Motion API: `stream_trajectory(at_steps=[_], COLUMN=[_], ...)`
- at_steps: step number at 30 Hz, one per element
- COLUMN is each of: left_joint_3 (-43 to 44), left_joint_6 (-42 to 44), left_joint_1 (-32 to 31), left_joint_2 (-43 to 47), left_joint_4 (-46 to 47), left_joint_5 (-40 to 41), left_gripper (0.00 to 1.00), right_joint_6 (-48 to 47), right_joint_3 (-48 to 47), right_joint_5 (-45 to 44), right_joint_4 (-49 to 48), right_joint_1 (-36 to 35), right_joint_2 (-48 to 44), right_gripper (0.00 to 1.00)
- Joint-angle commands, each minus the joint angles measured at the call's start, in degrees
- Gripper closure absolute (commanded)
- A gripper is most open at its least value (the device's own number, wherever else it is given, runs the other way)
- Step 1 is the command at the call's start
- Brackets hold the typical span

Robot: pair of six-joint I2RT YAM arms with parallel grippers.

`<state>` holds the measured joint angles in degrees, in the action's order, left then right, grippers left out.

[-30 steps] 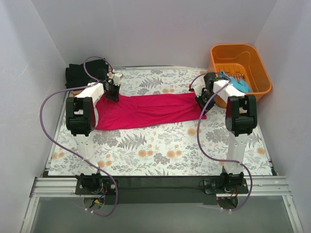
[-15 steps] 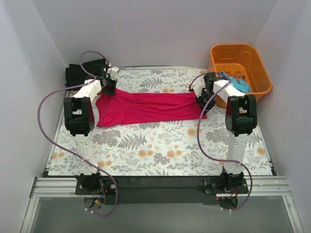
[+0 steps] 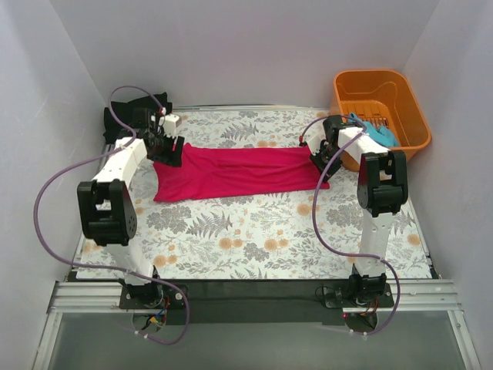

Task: Fold and stack the t-shirts
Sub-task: Fold the tshirt

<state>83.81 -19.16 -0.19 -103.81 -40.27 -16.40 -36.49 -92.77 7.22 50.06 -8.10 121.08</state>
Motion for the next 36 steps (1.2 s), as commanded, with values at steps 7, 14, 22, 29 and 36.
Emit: stream_trajectory(at_steps=[7,14,22,29,36], left_joint_3=[-10.1,-7.1,-6.5,-5.8,-4.4], left_joint_6=[-1.4,-1.4,-1.8,-1.8,-2.1], left_joint_1=[2.3,2.2,2.3,2.4,2.6], left_joint_2=[3.8,-1.0,-3.3,-6.0,-6.8], left_joint_4=[2.7,4.4,3.4,4.3,5.4], left_joint_5=[4.9,3.4,-2.1,-1.3,2.0], left_gripper=[0.41,0.44,0.56,0.60,1.00], right_joint_6=[-2.5,-2.7,-2.6,-2.7,-2.7], right_joint_3=[1.4,1.8,1.8,1.6,1.6], right_joint_5=[-3.3,-3.4,-3.3,-3.4,-3.5], right_joint_4=[1.4,1.5,1.6,1.5,1.6], right_joint_1=[-0.2,-0.3,-0.3,-0.3,-0.4], right_joint_2=[-3.0,-3.0,-3.0,-2.8,-2.6], right_gripper=[0.99,0.99,0.99,0.99,0.99])
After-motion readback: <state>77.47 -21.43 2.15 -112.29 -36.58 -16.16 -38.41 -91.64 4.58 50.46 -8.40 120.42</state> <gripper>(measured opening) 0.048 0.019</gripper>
